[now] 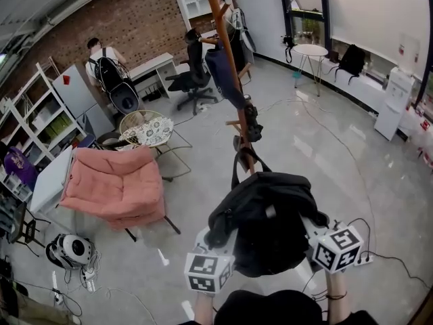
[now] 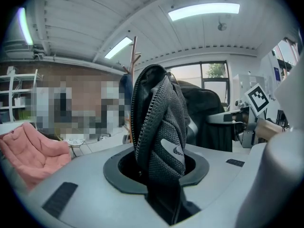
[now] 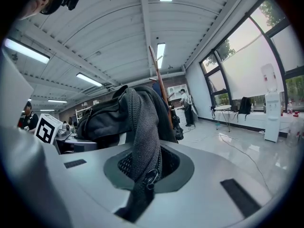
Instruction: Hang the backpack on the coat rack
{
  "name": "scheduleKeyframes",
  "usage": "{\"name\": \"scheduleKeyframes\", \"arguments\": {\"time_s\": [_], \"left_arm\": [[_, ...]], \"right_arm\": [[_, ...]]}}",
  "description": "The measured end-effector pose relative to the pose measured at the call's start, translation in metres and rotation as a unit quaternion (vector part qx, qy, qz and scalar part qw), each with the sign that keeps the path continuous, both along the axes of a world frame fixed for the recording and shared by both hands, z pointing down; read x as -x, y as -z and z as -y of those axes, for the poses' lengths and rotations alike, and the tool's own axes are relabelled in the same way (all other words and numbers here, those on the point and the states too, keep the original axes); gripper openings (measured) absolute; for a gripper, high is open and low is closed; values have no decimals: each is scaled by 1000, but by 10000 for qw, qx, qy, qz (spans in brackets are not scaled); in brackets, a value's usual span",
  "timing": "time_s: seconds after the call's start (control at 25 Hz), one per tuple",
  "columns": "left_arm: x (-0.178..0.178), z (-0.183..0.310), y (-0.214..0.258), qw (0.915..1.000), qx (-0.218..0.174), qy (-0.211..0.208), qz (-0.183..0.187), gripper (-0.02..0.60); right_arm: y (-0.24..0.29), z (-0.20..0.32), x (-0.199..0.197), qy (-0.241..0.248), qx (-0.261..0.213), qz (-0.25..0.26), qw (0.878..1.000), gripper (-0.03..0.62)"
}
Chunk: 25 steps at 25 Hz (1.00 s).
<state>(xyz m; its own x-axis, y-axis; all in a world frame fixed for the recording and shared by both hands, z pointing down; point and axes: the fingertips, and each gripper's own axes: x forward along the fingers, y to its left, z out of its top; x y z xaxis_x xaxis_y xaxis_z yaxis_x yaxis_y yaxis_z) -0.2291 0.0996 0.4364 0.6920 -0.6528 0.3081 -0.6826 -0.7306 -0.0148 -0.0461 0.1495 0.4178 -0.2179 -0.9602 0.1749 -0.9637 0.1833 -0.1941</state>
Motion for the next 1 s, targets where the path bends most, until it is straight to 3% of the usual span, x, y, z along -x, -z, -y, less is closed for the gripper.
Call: {"name": "scheduleKeyframes", "arguments": {"time_s": [1.0], "left_arm": [[-92,193,-17,9978,200,-636,-1,140]], "right_arm": [[-12,171,-83,-733,113,-4,9972,29]]}}
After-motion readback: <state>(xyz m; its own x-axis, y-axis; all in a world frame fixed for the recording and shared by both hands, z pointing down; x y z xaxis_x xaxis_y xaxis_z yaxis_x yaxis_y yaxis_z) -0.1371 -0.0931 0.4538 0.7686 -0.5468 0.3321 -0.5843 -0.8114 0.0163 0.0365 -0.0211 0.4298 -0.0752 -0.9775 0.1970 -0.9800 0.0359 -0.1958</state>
